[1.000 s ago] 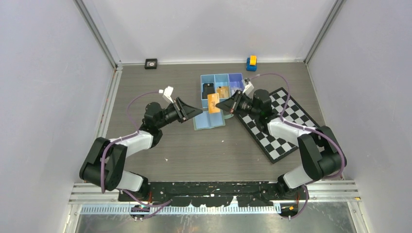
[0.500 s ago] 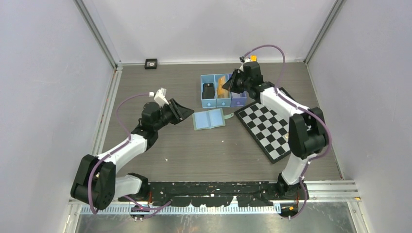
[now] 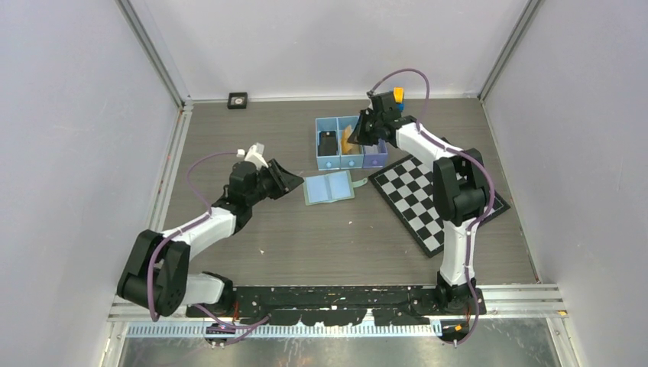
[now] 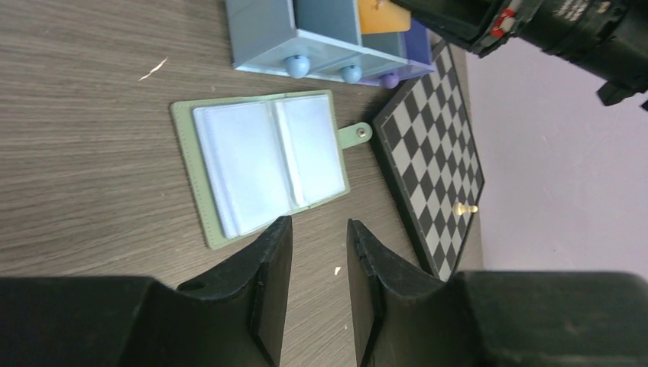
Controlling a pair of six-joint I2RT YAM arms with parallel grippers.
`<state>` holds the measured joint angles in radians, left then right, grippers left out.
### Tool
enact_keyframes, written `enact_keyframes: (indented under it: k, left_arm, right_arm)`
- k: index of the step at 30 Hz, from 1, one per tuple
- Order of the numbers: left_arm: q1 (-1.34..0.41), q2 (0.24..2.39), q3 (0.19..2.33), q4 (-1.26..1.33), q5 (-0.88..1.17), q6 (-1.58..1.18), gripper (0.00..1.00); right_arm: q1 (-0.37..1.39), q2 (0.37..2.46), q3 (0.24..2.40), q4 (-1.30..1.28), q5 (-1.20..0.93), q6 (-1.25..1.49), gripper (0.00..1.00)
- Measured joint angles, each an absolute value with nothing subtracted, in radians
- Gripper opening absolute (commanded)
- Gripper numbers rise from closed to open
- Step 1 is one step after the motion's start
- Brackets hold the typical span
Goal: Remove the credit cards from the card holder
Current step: Place the credit card in the storage box, then close the card holder at the center of the board.
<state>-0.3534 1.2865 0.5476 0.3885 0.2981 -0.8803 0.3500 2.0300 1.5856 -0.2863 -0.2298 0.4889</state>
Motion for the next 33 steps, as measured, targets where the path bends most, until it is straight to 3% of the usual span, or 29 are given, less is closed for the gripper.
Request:
enact_keyframes:
  k: [2,3,12,16,24,33]
  left_arm:
    - [-0.353,1.309,0.548,0.384,0.291,-0.881,0.35]
    - [-0.353,1.322,0.548,0.380,0.287,-0.880,0.35]
    - [-0.353,1.366,0.581,0.286,0.253,-0.842,0.49]
    - [-0.353,1.402,0.626,0.247,0.243,-0.818,0.50]
    - [-0.353,1.549,0.718,0.179,0.292,-0.802,0.53]
    - [-0.353,1.639,0.764,0.127,0.360,-0.802,0.55]
  right_arm:
    - [0.348,2.050,1.604,-0.287,-0.249,0.495,0.26]
    - [0.345,2.060,1.611,-0.288,-0.256,0.501,0.30]
    - [0.334,2.025,1.560,-0.317,-0.214,0.519,0.47]
    - [0.340,1.921,1.459,-0.311,-0.198,0.533,0.64]
    - [0.421,1.728,1.179,-0.222,-0.157,0.597,0.69]
    - [0.474,1.758,1.115,-0.194,-0.126,0.597,0.79]
